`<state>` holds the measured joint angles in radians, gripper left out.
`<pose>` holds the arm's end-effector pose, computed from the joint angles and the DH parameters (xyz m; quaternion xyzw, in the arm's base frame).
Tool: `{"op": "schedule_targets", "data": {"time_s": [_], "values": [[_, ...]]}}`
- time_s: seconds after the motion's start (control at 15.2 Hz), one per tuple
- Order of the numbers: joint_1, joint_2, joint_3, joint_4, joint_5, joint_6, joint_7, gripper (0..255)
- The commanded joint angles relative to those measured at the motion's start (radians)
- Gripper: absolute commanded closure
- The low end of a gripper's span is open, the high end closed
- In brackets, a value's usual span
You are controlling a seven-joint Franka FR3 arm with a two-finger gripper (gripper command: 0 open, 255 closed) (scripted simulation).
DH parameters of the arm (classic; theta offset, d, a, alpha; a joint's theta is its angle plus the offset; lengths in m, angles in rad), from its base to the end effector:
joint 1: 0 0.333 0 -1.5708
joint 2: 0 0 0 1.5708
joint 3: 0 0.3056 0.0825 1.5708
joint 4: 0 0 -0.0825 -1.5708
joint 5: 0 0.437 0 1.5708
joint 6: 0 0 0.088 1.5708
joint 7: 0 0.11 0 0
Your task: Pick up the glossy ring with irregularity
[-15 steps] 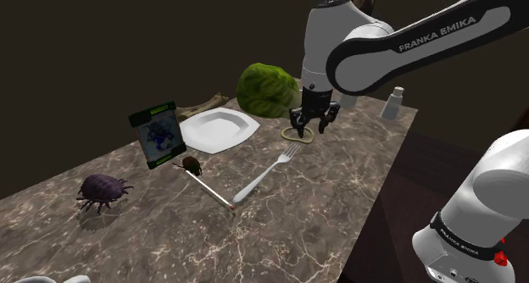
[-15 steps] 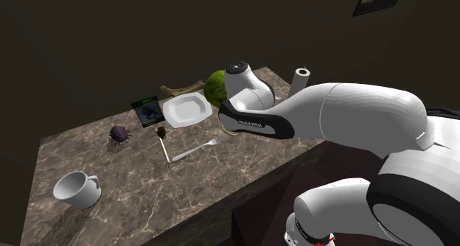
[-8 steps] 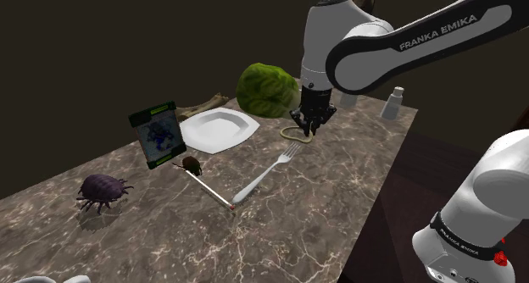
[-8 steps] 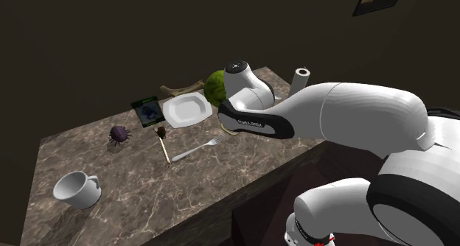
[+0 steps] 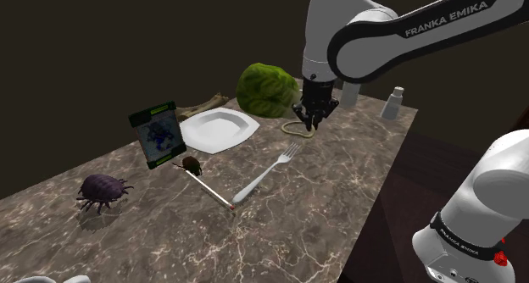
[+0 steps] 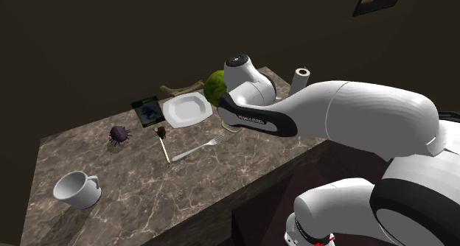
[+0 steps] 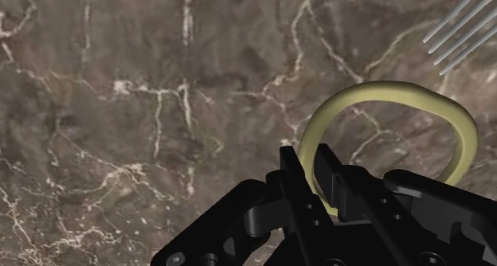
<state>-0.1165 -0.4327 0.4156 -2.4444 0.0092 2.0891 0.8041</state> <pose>0.4560 0.1384 0.4134 0.9604 -0.2659 0.0604 0.0582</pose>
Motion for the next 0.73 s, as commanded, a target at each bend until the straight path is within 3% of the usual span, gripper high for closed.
{"op": "schedule_targets", "data": {"time_s": [0.0, 0.66], "values": [[0.001, -0.012, -0.006, 0.020, 0.003, -0.032, -0.007, 255], [0.001, -0.037, -0.022, 0.110, 0.005, -0.145, -0.025, 255]]}}
